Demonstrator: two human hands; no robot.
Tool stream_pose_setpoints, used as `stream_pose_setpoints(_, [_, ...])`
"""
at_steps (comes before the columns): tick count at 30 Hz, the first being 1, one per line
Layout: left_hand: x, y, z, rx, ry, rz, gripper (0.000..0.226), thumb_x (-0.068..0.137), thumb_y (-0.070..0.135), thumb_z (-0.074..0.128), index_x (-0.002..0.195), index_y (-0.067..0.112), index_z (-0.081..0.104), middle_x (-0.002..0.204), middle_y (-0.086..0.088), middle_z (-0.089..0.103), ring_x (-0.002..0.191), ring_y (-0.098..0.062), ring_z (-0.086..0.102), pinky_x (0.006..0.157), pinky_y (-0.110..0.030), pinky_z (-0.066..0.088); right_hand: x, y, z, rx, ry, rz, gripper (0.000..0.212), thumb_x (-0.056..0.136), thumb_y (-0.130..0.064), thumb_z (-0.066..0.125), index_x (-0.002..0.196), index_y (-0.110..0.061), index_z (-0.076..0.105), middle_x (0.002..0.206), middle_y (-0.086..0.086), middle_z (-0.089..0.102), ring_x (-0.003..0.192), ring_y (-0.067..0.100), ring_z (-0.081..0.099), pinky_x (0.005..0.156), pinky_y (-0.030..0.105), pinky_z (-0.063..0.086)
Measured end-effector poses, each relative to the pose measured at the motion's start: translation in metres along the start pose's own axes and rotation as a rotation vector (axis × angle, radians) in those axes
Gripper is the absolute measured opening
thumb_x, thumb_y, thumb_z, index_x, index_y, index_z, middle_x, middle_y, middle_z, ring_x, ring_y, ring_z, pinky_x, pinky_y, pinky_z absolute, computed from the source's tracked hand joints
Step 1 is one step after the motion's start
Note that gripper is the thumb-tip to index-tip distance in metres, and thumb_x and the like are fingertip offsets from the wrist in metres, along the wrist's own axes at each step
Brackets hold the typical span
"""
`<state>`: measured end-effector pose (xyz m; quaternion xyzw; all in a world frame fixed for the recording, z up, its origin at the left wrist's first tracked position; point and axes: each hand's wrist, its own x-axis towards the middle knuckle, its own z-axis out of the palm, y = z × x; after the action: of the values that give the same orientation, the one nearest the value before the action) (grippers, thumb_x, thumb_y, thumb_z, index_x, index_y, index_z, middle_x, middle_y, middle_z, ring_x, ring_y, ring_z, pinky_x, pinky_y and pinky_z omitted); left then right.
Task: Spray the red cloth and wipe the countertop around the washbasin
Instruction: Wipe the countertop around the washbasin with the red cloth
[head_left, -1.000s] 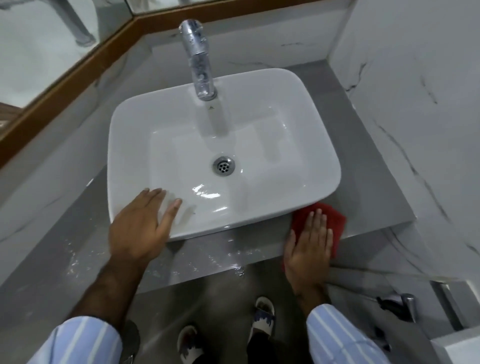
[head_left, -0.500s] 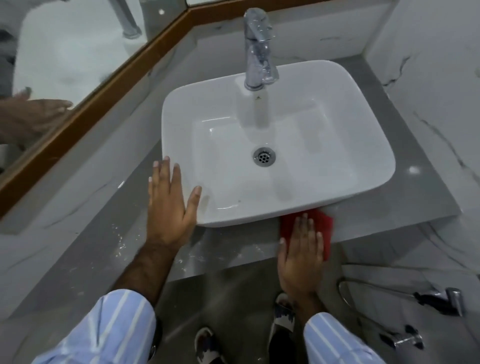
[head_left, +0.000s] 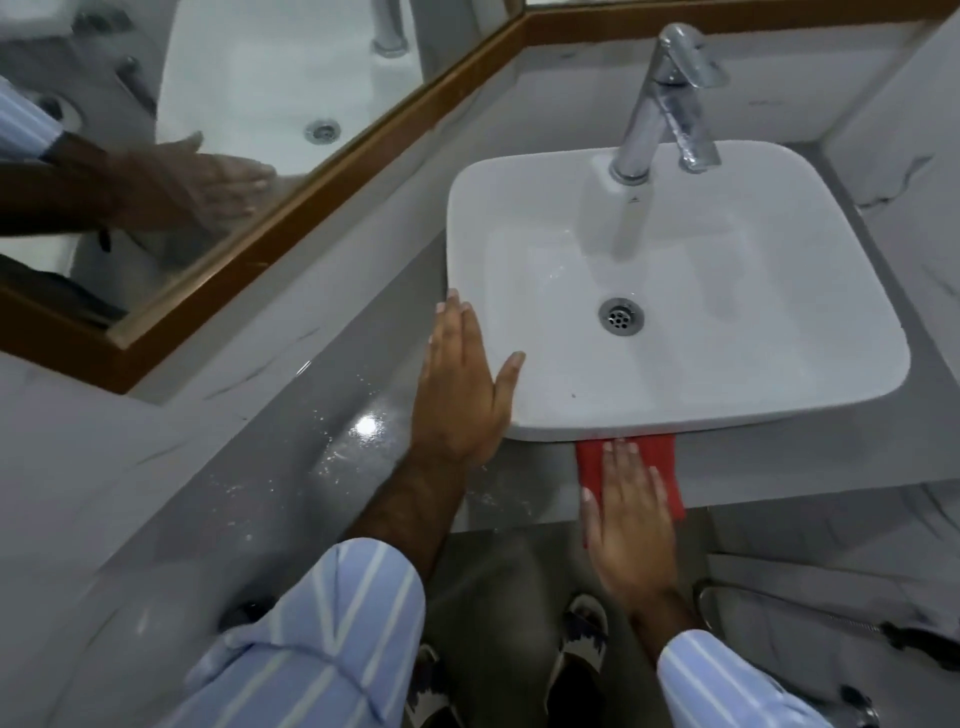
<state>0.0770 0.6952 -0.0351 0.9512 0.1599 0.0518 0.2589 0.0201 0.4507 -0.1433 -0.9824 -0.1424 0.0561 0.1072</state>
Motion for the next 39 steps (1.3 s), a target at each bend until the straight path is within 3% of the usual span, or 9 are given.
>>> stream_pose_setpoints(5, [-0.035, -0.033, -0.020, -0.054, -0.041, 0.072, 0.088, 0.099, 0.072, 0.012, 0.166, 0.015, 0.007, 0.177, -0.002, 0.001, 0.163, -0.019, 0.000, 0.133, -0.044, 0.009, 0.023, -0.093, 0.017, 0.125, -0.185, -0.346, 0.071, 0.107, -0.051, 0.040, 0.167, -0.030, 0.009, 0.176, -0.007, 0.014, 0.161, 0.014, 0.016, 0.132, 0.041, 0.018])
stream_pose_setpoints(9, [-0.089, -0.100, -0.053, 0.131, 0.133, -0.016, 0.083, 0.103, 0.065, 0.019, 0.165, 0.009, 0.019, 0.175, -0.009, 0.012, 0.163, -0.026, 0.011, 0.131, -0.051, 0.019, 0.060, -0.134, 0.019, -0.066, -0.164, -0.524, 0.070, 0.111, -0.048, 0.022, 0.165, -0.005, 0.012, 0.174, 0.012, 0.009, 0.162, 0.029, 0.015, 0.130, 0.046, 0.022])
stream_pose_setpoints(11, [-0.110, -0.132, -0.074, 0.189, 0.280, -0.013, 0.079, 0.105, 0.060, 0.026, 0.164, 0.008, 0.021, 0.173, -0.015, 0.018, 0.162, -0.029, 0.016, 0.130, -0.051, 0.021, 0.075, -0.152, 0.020, -0.130, -0.139, -0.528, 0.068, 0.113, -0.044, 0.015, 0.163, 0.003, 0.014, 0.172, 0.021, 0.011, 0.161, 0.038, 0.014, 0.130, 0.048, 0.021])
stream_pose_setpoints(14, [-0.132, -0.178, -0.109, 0.273, 0.450, -0.080, 0.077, 0.104, 0.058, 0.032, 0.166, 0.016, 0.011, 0.175, -0.012, 0.011, 0.163, -0.027, 0.009, 0.132, -0.049, 0.011, 0.093, -0.181, 0.030, -0.106, -0.172, -0.483, 0.076, 0.105, -0.036, -0.024, 0.162, 0.007, 0.003, 0.171, 0.031, -0.002, 0.160, 0.047, -0.004, 0.131, 0.055, 0.009])
stream_pose_setpoints(18, [-0.136, -0.228, -0.157, 0.513, 0.564, -0.237, 0.086, 0.101, 0.057, 0.036, 0.167, 0.013, 0.003, 0.176, -0.012, -0.002, 0.163, -0.030, 0.000, 0.131, -0.056, 0.007, 0.117, -0.211, 0.028, -0.108, -0.033, -0.324, 0.065, 0.113, -0.036, 0.023, 0.161, 0.007, 0.020, 0.169, 0.028, 0.023, 0.159, 0.042, 0.020, 0.132, 0.048, 0.006])
stream_pose_setpoints(27, [-0.120, -0.244, -0.169, 0.720, 0.581, -0.299, 0.095, 0.103, 0.063, 0.038, 0.165, 0.003, -0.003, 0.172, -0.014, -0.016, 0.162, -0.032, -0.012, 0.131, -0.058, 0.001, 0.033, -0.163, 0.031, -0.109, -0.157, -0.411, 0.071, 0.111, -0.048, 0.024, 0.166, -0.007, 0.008, 0.176, 0.013, 0.008, 0.163, 0.026, 0.003, 0.132, 0.048, 0.016])
stream_pose_setpoints(33, [-0.119, -0.251, -0.168, 0.775, 0.601, -0.253, 0.096, 0.103, 0.062, 0.040, 0.164, 0.001, 0.000, 0.172, -0.013, -0.023, 0.161, -0.030, -0.018, 0.130, -0.055, -0.004, 0.098, -0.203, 0.030, -0.132, -0.141, -0.381, 0.069, 0.110, -0.042, 0.026, 0.165, -0.002, 0.013, 0.175, 0.016, 0.011, 0.163, 0.028, 0.006, 0.131, 0.050, 0.015])
stream_pose_setpoints(37, [-0.114, -0.254, -0.165, 0.811, 0.632, -0.249, 0.098, 0.102, 0.063, 0.042, 0.164, 0.000, -0.001, 0.171, -0.028, 0.005, 0.160, -0.033, -0.017, 0.130, -0.053, -0.009, 0.172, -0.263, 0.028, -0.062, -0.139, -0.207, 0.070, 0.110, -0.044, 0.021, 0.165, -0.003, 0.007, 0.176, 0.016, 0.007, 0.163, 0.029, 0.004, 0.132, 0.048, 0.006])
stream_pose_setpoints(39, [-0.113, -0.254, -0.164, 0.828, 0.646, -0.241, 0.098, 0.102, 0.063, 0.043, 0.163, 0.000, -0.001, 0.169, -0.031, 0.015, 0.160, -0.040, -0.005, 0.130, -0.052, -0.009, 0.166, -0.292, 0.035, -0.055, -0.154, -0.303, 0.070, 0.110, -0.046, 0.017, 0.166, -0.005, 0.004, 0.176, 0.014, 0.003, 0.163, 0.030, 0.000, 0.133, 0.048, 0.004])
